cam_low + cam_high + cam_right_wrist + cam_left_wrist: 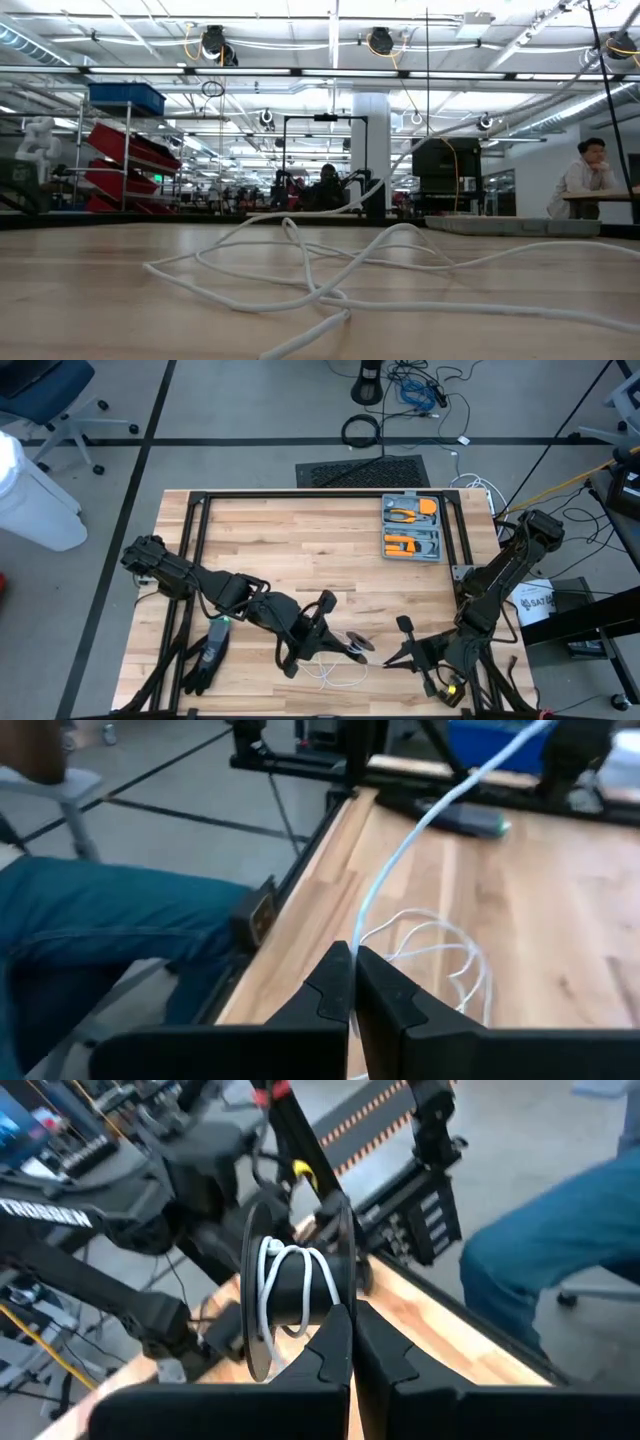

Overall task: Coil cords
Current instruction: Coil the white wire onto the spool

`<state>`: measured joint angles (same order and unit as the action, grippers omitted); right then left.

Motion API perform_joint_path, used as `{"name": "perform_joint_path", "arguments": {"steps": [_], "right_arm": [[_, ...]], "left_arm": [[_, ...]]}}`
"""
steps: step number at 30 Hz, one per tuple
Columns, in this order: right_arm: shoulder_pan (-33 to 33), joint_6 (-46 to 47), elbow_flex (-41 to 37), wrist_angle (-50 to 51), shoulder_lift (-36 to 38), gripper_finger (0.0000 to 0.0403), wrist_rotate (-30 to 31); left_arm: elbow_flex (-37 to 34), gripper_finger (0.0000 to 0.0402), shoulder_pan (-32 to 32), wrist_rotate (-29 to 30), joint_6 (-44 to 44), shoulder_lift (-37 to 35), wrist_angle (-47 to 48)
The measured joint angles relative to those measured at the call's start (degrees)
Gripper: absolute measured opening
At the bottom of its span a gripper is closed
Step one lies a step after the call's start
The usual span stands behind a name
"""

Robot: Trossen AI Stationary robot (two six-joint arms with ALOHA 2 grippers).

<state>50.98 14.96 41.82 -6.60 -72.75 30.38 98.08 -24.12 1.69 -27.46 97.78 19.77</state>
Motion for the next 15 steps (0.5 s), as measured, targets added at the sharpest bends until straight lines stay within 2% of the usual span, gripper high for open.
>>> {"name": "perform_joint_path", "arguments": {"steps": [4,6,12,15], "right_arm": [[0.14,1.09,0.0,0.91,0.0,0.0,-2.32],[0.23,1.11,0.0,0.83,0.0,0.0,-3.91],[1.6,1.05,0.06,0.58,0.0,0.0,-5.06],[1.95,0.24,1.58,1.26,0.0,0.0,-4.87]], "left_arm": [[0.0,0.0,-0.02,0.43,0.04,-0.02,-1.8],[0.0,0.0,-0.01,2.72,0.32,-0.02,-0.8],[0.0,0.0,0.91,10.1,2.82,-0.02,7.21],[0.0,0.0,1.71,10.44,4.88,-0.02,12.05]]}}
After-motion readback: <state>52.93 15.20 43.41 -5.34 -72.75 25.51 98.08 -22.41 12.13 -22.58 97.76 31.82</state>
